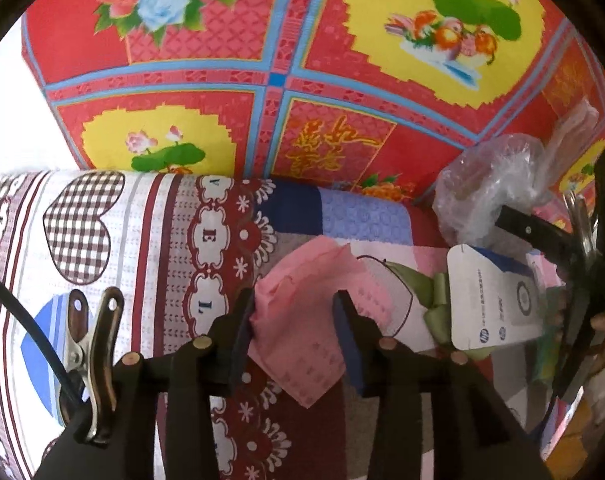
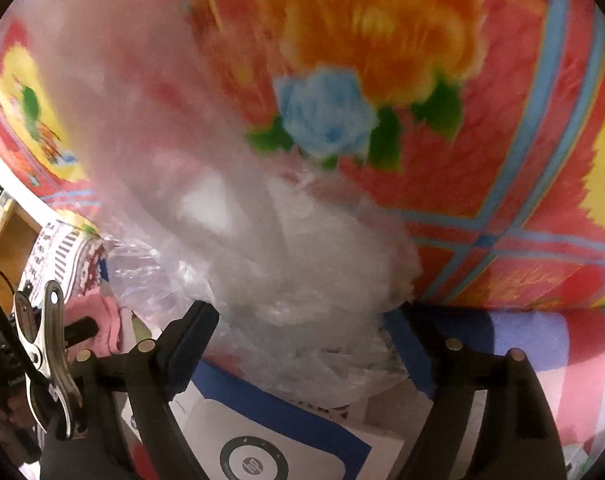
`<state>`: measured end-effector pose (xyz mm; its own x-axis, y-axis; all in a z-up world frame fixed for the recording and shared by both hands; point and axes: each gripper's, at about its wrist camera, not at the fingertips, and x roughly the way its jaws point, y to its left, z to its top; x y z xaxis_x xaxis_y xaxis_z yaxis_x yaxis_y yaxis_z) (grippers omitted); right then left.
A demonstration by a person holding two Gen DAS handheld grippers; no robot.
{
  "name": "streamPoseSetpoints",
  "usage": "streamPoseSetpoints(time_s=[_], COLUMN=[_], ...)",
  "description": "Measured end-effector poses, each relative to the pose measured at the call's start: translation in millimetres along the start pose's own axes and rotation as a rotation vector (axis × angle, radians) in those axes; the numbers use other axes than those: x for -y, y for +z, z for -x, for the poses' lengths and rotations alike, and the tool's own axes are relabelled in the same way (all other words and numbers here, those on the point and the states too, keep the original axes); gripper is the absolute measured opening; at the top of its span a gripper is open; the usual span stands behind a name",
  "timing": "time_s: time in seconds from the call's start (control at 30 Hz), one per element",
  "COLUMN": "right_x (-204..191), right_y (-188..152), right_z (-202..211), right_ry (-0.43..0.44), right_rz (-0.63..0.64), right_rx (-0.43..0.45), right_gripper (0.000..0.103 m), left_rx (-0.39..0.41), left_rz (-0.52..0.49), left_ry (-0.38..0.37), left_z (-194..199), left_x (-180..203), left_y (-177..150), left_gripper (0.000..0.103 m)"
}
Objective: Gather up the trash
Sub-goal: 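Lower the right gripper onto the plastic bag and close it while the left gripper holds the pink cloth, then lift the plastic bag with the right gripper while the left gripper holds the pink cloth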
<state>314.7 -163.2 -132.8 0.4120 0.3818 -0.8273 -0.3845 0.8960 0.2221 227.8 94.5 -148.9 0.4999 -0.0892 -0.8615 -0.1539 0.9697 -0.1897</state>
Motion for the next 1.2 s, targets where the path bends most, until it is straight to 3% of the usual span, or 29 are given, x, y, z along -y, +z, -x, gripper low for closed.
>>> streamPoseSetpoints(time_s=[0.03, 0.13, 0.3, 0.4, 0.67, 1.07, 1.2], right_x=[0.3, -0.3, -6.2, -11.1, -33.0, -45.2, -68.2], right_y=[-0.2, -1.7, -8.7, -12.4, -15.0, -33.3, -40.7], right_z=[0.3, 4.4, 18.3, 30.0, 66.4, 133.8, 134.0], right_ry=[0.003, 0.002, 0.020, 0.030, 0.036, 0.091, 0.094], right_rz=[-0.006, -0.015, -0.019, -0.023, -0.035, -0.118, -0.154], right_rx=[0.003, 0.006, 0.029, 0.059, 0.146, 0.240, 0.258], right_gripper=[0.085, 0.071, 0.035, 0.022, 0.013, 0.011, 0.011], left_rx=[0.006, 0.016, 0.018, 0.018, 0.024, 0.062, 0.080], left_rz=[-0.011, -0.042, -0.046, -0.056, 0.026, -0.014, -0.039], left_ry=[0.011, 0.043, 0.055, 0.056, 0.013, -0.041, -0.071], left_z=[-1.7, -6.4, -11.4, -4.8, 14.0, 52.0, 71.3], left_x=[3.8, 14.9, 26.6, 27.8, 8.8, 2.6, 5.2], left_y=[-0.5, 0.3, 2.1, 2.2, 4.1, -1.2, -4.6], left_gripper=[0.044, 0.045, 0.046, 0.044, 0.018, 0.013, 0.012])
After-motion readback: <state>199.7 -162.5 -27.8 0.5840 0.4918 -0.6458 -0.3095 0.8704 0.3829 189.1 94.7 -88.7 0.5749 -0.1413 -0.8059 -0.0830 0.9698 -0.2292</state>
